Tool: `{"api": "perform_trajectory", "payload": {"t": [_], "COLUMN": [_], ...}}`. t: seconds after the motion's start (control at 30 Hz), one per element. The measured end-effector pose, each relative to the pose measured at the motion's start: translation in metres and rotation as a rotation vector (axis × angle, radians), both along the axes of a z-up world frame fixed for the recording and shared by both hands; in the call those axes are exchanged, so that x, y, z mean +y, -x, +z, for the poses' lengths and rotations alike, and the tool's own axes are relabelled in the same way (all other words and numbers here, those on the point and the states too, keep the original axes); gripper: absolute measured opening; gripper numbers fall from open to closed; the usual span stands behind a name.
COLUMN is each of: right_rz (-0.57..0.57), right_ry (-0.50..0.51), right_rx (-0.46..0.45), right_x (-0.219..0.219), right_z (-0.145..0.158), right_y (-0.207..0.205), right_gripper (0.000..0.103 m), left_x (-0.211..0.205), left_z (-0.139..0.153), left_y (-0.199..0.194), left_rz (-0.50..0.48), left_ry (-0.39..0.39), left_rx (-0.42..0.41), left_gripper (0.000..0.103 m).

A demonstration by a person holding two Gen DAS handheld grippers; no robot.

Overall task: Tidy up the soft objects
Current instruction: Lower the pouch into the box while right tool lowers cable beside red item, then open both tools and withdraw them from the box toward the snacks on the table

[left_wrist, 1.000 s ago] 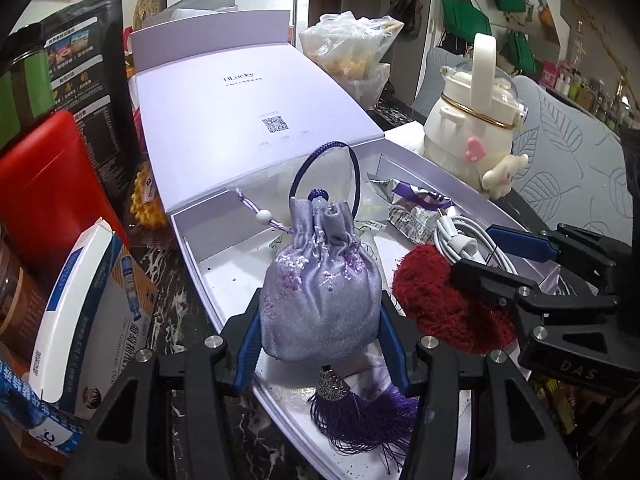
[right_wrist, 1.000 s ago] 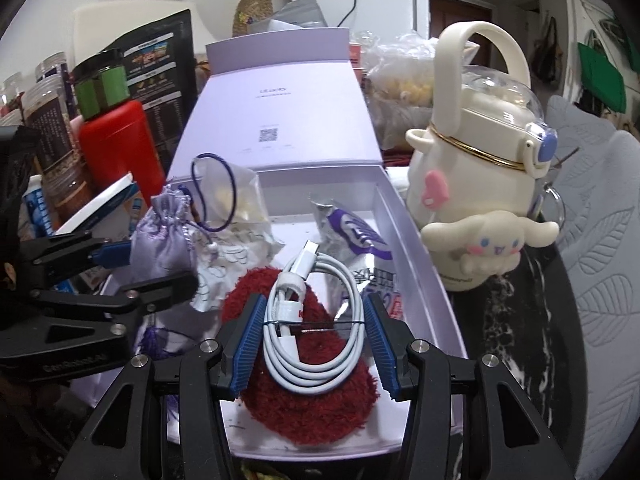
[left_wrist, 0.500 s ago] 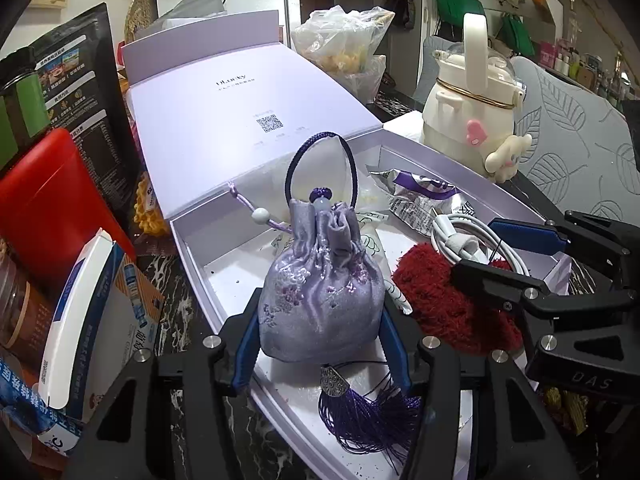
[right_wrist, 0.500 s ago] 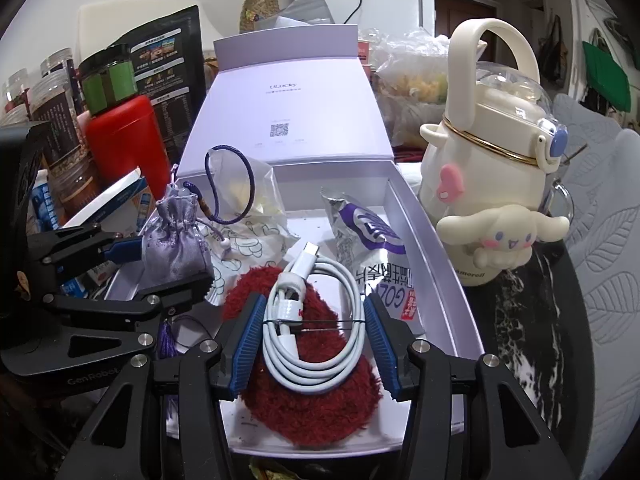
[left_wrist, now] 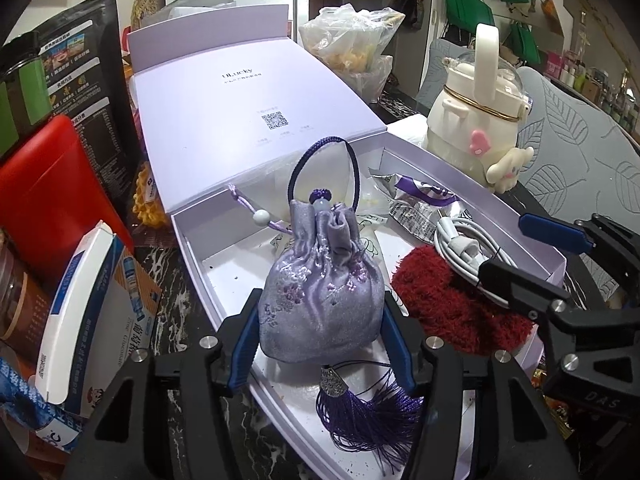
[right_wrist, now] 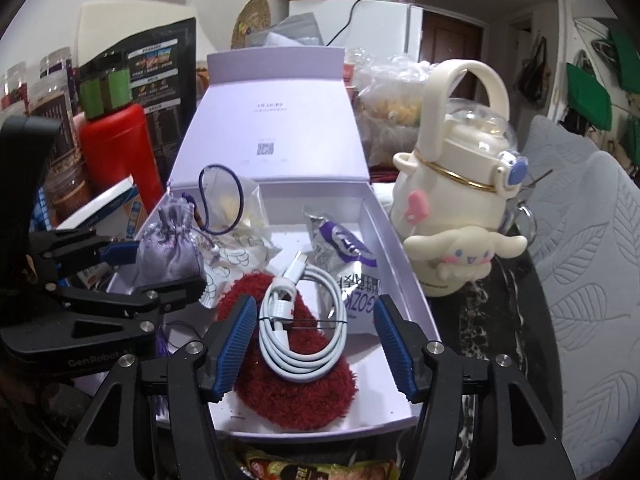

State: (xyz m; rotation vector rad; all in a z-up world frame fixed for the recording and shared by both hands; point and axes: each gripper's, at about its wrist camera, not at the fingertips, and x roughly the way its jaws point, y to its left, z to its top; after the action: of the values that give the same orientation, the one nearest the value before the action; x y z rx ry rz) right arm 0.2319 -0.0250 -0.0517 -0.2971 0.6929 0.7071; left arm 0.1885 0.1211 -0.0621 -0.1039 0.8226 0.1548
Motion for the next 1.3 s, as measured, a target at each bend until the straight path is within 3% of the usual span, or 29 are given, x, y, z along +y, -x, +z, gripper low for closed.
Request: {"api": "perform_trajectory", "payload": {"t": [0.07,0.13,0.7,1.3], "right_rz": [-0.02,-0.041,-0.124,-0.219], "right_ry": [-0.015,-0.03,-0.074,-0.093], "right_rx": [-0.001,0.002,-0.01,-0.057], "right_x": [-0.004,-0.009,-0.031,-0.065], "right_z": [0.003,0.007,0.035,0.074], "right_y": [0.001,0.002,0.021,0.061], "right_gripper": [0.061,0.061,0.061,0.061], "left_x": [-0.001,-0.001,-0.013,-0.04], "left_z": [0.001,0.005,0.043,0.098], "left_y": [0.001,0.004,0.028,0.057], "left_rz": [0.007,0.015,0.02,-0.042], "left_ry": [-0.005,-0.008,-0.056,-0.026], "left_rx": [0.001,-0.016,-0.122,-0.211], "left_gripper": [0.071,0.074,0.074,0.074]}}
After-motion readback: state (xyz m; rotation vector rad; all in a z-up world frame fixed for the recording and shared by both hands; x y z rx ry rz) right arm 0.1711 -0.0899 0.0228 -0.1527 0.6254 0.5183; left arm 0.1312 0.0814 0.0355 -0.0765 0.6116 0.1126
